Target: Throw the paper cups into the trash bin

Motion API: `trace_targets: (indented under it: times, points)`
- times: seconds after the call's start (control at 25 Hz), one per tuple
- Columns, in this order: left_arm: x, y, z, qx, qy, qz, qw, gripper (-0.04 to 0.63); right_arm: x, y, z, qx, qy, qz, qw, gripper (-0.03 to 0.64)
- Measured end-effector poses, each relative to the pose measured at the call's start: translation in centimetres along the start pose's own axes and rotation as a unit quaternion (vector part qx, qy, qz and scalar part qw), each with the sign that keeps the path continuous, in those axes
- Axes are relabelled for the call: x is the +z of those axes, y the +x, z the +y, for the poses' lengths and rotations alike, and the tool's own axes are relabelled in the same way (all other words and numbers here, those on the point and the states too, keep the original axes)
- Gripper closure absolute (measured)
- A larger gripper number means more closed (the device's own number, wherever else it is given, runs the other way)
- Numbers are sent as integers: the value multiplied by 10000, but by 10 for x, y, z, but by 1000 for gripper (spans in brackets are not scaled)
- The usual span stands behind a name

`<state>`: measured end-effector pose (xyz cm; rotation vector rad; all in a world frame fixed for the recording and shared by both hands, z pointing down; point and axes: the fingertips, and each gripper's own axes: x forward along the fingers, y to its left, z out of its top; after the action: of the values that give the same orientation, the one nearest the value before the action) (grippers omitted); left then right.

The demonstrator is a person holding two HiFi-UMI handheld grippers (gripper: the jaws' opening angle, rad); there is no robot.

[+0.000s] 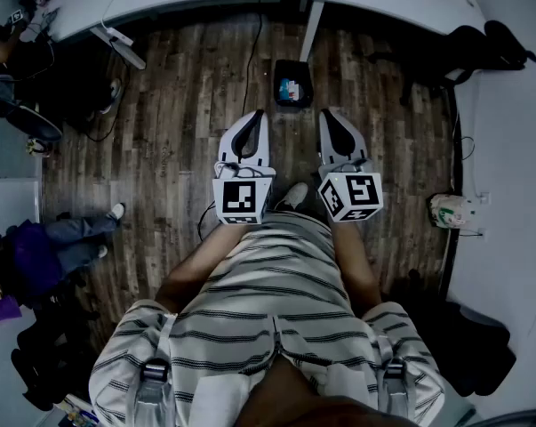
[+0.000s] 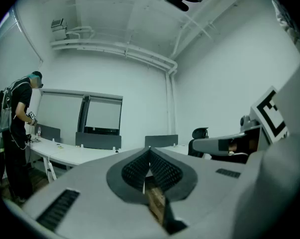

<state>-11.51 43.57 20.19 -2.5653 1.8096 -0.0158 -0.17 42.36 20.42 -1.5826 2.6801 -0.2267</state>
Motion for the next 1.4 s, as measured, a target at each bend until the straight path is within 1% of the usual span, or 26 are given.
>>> trace_targets:
  times: [0.2, 0.4, 0.64, 0.88, 1.08, 1.2, 1.4]
  points:
    - [-1, 6, 4, 0, -21, 22, 10000, 572, 0, 7, -4, -28, 18, 14, 10000, 600]
    - [-8, 15, 5, 21, -78, 108, 9999, 572, 0, 13, -11, 19, 87, -34, 10000, 600]
    - [-14, 31, 3, 59, -64, 183, 9998, 572, 2, 27, -24, 107, 34, -69, 9999, 600]
    - [-12, 60, 1, 96, -124, 85, 9998, 572, 7, 47, -46, 200, 31, -98, 9997, 600]
    - [-13, 83, -12, 156, -180, 57, 9997, 572, 12, 53, -71, 290, -59, -122, 9995, 600]
    - [-12, 91, -23, 205, -177, 49, 9996, 572, 12, 51, -86, 268, -87, -110, 9995, 600]
    - [-13, 98, -21, 340, -134, 127, 9993, 572, 13, 60, -99, 280, -20, -90, 9996, 600]
